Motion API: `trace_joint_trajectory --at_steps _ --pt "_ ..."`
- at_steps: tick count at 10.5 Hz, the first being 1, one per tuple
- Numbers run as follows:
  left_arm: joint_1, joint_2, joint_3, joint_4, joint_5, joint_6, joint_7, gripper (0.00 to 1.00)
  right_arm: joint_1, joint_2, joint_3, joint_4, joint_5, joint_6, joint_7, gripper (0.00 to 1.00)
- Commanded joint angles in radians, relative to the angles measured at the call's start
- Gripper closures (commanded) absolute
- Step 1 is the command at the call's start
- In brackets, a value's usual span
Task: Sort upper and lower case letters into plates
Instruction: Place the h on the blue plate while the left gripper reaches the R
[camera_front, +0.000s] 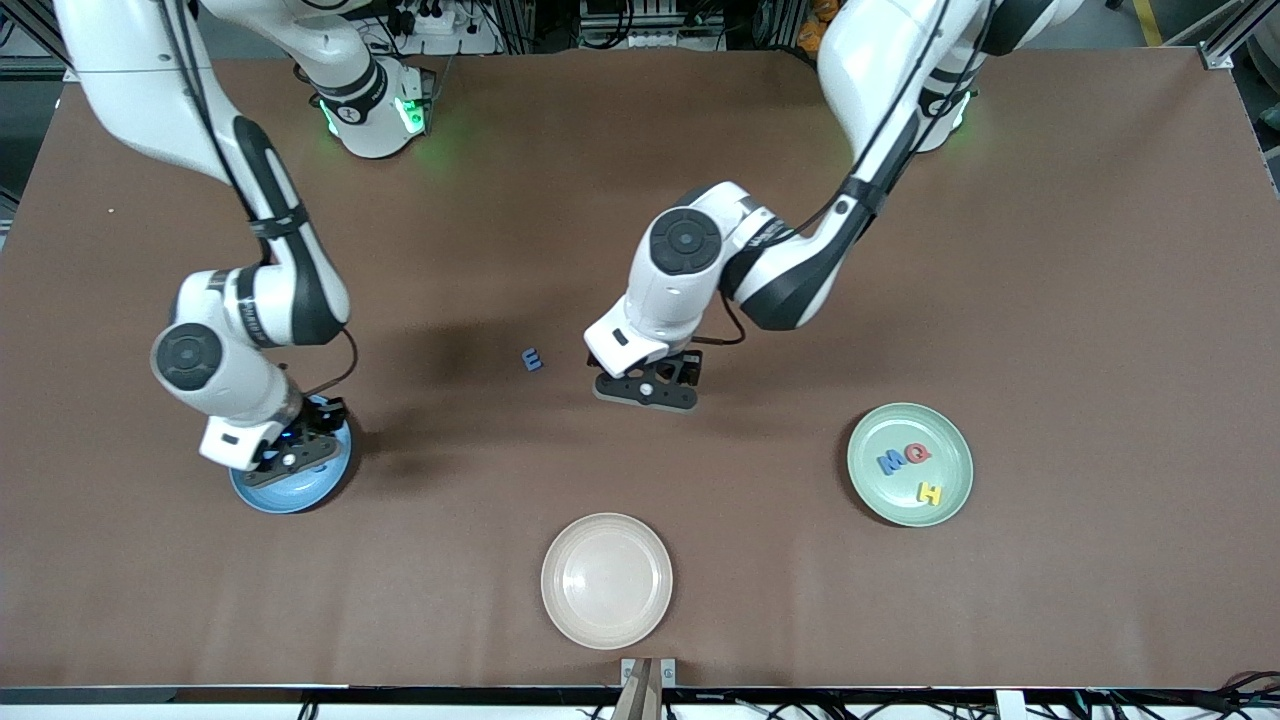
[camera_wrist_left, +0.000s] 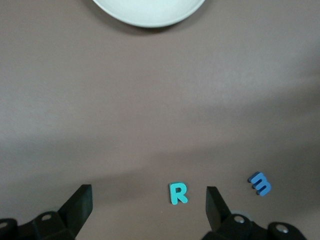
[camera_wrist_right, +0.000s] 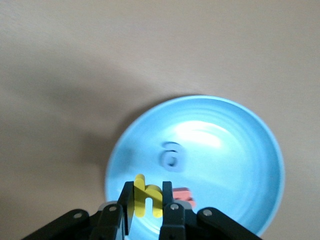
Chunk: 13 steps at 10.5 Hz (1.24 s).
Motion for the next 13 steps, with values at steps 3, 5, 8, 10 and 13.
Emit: trace_joint_trajectory --at_steps 3,5,8,10,13 --pt "-0.102 0.091 0.053 0.017 -0.011 0.073 -0.142 0.03 -0.117 0.062 0.017 0.100 0.000 -0.004 -0.238 0.99" --pt "-0.142 0.126 0.089 0.017 -0.011 0.107 -0.172 0.10 -0.146 0.065 0.027 0.102 0.051 -0.004 -0.251 0.01" --pt "-0.173 0.171 0.115 0.017 -0.013 0.142 -0.210 0.18 -0.144 0.067 0.029 0.100 0.118 -0.013 -0.257 0.00" --pt "-0.179 0.178 0.115 0.017 -0.013 0.155 -0.221 0.21 -0.135 0.067 0.029 0.099 0.119 -0.016 -0.252 0.00" --pt "-0.193 0.201 0.115 0.017 -0.011 0.193 -0.244 0.25 -0.091 0.067 0.031 0.092 0.119 -0.019 -0.181 0.00"
